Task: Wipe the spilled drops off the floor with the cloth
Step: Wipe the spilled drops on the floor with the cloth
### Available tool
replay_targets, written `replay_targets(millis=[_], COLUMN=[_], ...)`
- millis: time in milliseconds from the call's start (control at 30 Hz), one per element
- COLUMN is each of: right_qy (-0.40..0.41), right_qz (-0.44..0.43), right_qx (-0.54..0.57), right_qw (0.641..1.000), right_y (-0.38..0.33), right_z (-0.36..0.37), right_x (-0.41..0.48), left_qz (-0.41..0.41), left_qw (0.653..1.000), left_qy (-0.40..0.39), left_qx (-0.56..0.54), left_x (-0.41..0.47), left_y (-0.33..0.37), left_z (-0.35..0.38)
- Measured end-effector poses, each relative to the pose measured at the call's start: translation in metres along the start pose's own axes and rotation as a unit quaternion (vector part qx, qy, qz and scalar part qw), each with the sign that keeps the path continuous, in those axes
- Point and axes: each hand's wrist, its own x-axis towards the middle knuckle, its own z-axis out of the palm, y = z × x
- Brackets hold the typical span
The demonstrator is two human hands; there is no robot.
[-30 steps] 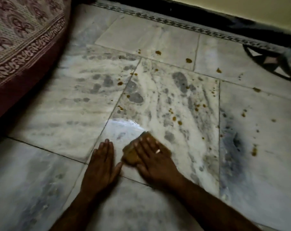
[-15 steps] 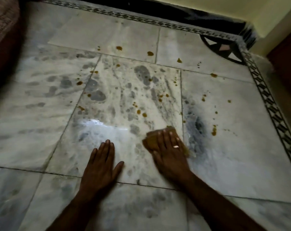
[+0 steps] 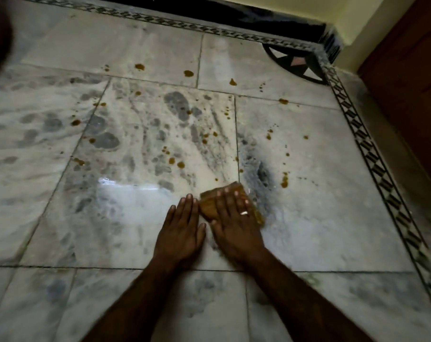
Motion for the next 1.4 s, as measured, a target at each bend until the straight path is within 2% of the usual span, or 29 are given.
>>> replay_targets(millis=[67, 100, 167, 233, 300, 367, 500, 633, 733, 833, 900, 967, 1100, 1267, 1400], right_qy=[0.009, 0.017, 0.028, 0.037, 0.006, -0.010, 0.008, -0.027, -0.067, -0.126, -0.175, -0.213, -0.144, -0.097, -0.023], right_qz=[-0.043, -0.038, 0.018, 0.079, 0.092, 0.043, -0.069, -0.069, -0.062, -0.151, -0.196, -0.163, -0.079, 0.115, 0.175], right_qx=[-0.003, -0.003, 0.003, -0.003, 0.002, -0.015, -0.046, -0.052, -0.098, -0.177, -0.228, -0.210, -0.214, -0.047, 0.043], right_qw=[0.999, 0.999, 0.999, 0.996, 0.996, 0.999, 0.997, 0.996, 0.991, 0.964, 0.938, 0.940, 0.963, 0.988, 0.983], right_y=[0.013, 0.027, 0.061, 0.082, 0.082, 0.072, 0.064, 0.075, 0.069, 0.069, 0.076, 0.087, 0.099, 0.072, 0.086], right_z=[0.007, 0.008, 0.005, -0.001, -0.006, -0.005, -0.003, -0.023, -0.042, -0.071, -0.085, -0.090, -0.078, -0.053, -0.038], right_x=[-0.040, -0.062, -0.085, -0.065, -0.031, -0.018, -0.050, -0.062, -0.060, -0.049, -0.044, -0.047, -0.060, -0.066, -0.047], left_qz=[0.013, 0.016, 0.009, 0.005, 0.005, -0.001, 0.002, -0.009, -0.008, -0.017, 0.014, 0.038, 0.054, 0.057, 0.069], left_qw=[1.000, 1.000, 1.000, 1.000, 1.000, 1.000, 1.000, 1.000, 0.999, 0.996, 0.996, 0.996, 0.995, 0.996, 0.996], left_qy=[-0.004, -0.008, -0.011, -0.004, -0.003, 0.005, 0.011, -0.009, -0.019, -0.066, -0.072, -0.063, -0.064, -0.049, -0.033], left_qx=[0.006, 0.012, 0.006, 0.002, 0.000, 0.000, -0.011, -0.025, -0.042, -0.054, -0.054, -0.046, -0.052, -0.044, -0.040], left_x=[0.003, 0.002, 0.005, 0.019, 0.035, 0.039, 0.035, 0.039, 0.040, 0.040, 0.042, 0.045, 0.045, 0.044, 0.044], left_y=[0.006, 0.006, 0.008, 0.014, 0.022, 0.025, 0.022, 0.024, 0.024, 0.027, 0.022, 0.016, 0.013, 0.015, 0.024], left_z=[0.002, 0.004, 0.009, 0.015, 0.022, 0.025, 0.026, 0.025, 0.016, 0.003, -0.003, 0.000, 0.011, 0.015, 0.024])
